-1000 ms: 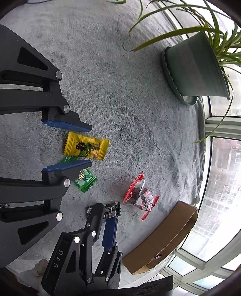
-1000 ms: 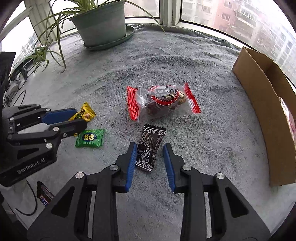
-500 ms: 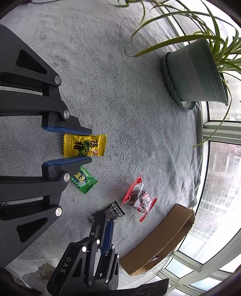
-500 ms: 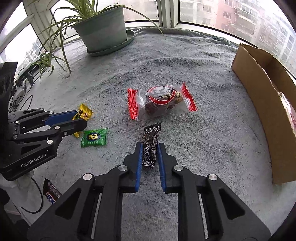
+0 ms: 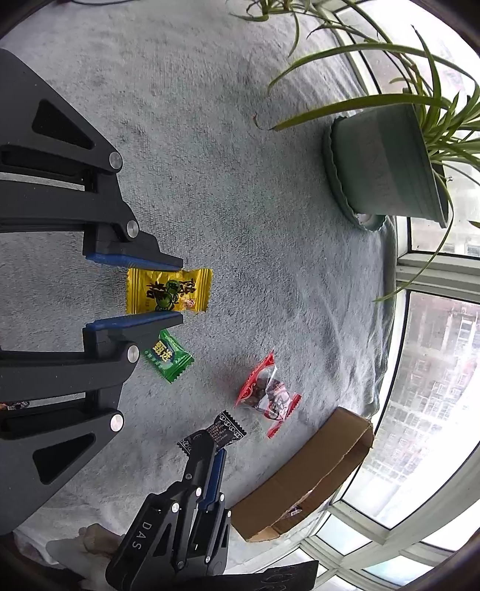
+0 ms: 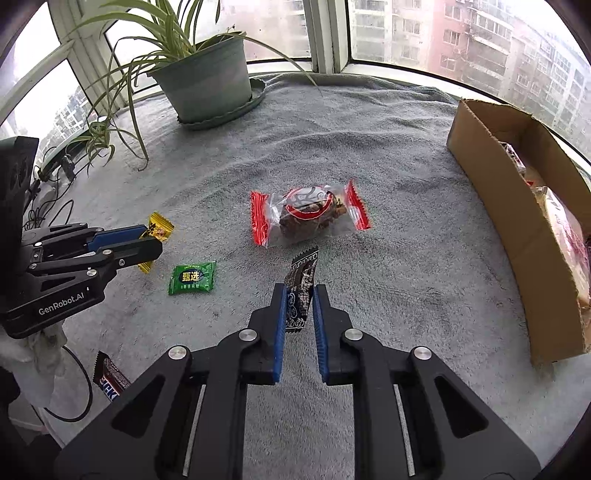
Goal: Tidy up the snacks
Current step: 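Carry both candies into the cardboard box and open both tools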
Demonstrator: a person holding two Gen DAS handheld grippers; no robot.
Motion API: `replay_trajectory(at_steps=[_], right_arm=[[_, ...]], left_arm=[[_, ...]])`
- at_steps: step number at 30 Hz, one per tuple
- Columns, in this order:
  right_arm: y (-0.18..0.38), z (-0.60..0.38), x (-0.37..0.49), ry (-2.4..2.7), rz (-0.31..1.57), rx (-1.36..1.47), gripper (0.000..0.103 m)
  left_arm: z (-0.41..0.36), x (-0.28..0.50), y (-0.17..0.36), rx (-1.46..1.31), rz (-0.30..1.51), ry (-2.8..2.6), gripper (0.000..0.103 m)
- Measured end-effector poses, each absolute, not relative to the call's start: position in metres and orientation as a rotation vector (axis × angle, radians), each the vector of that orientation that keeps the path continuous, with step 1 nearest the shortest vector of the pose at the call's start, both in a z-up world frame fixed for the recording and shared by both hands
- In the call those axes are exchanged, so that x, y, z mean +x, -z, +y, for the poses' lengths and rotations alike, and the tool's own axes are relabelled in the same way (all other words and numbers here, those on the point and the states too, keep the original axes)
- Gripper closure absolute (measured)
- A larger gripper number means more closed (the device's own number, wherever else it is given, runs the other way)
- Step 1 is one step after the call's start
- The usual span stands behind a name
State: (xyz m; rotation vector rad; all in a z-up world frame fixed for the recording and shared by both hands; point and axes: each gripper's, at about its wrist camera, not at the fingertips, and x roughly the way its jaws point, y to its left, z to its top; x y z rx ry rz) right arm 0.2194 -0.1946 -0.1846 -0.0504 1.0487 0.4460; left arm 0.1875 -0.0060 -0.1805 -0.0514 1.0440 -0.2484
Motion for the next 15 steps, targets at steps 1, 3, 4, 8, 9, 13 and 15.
replay_trajectory(at_steps=[1, 3, 4, 8, 9, 13, 15], right_arm=[[0.181, -0.198, 0.218, -0.444, 1.040, -0.048, 0.089], [0.172, -0.206, 0.216, -0.436, 1.017, -0.049, 0.089], [0.167, -0.211, 0.214, -0.430, 1.004, -0.051, 0.089], [0.146, -0.236, 0.213, -0.399, 0.960, -0.031, 0.089], [0.141, -0.244, 0.214, -0.387, 0.947, -0.024, 0.089], [0.118, -0.280, 0.224, -0.344, 0.906, 0.027, 0.089], [0.108, -0.300, 0.230, -0.314, 0.879, 0.047, 0.089]], left_arm=[[-0.006, 0.187, 0.178, -0.053, 1.039, 0.249, 0.083], [-0.006, 0.187, 0.172, -0.064, 1.030, 0.254, 0.083], [-0.006, 0.187, 0.169, -0.070, 1.025, 0.258, 0.083], [-0.016, 0.189, 0.153, -0.083, 0.995, 0.289, 0.083], [-0.020, 0.190, 0.149, -0.084, 0.987, 0.299, 0.083], [-0.040, 0.199, 0.132, -0.086, 0.959, 0.345, 0.083], [-0.050, 0.205, 0.125, -0.077, 0.945, 0.365, 0.083]])
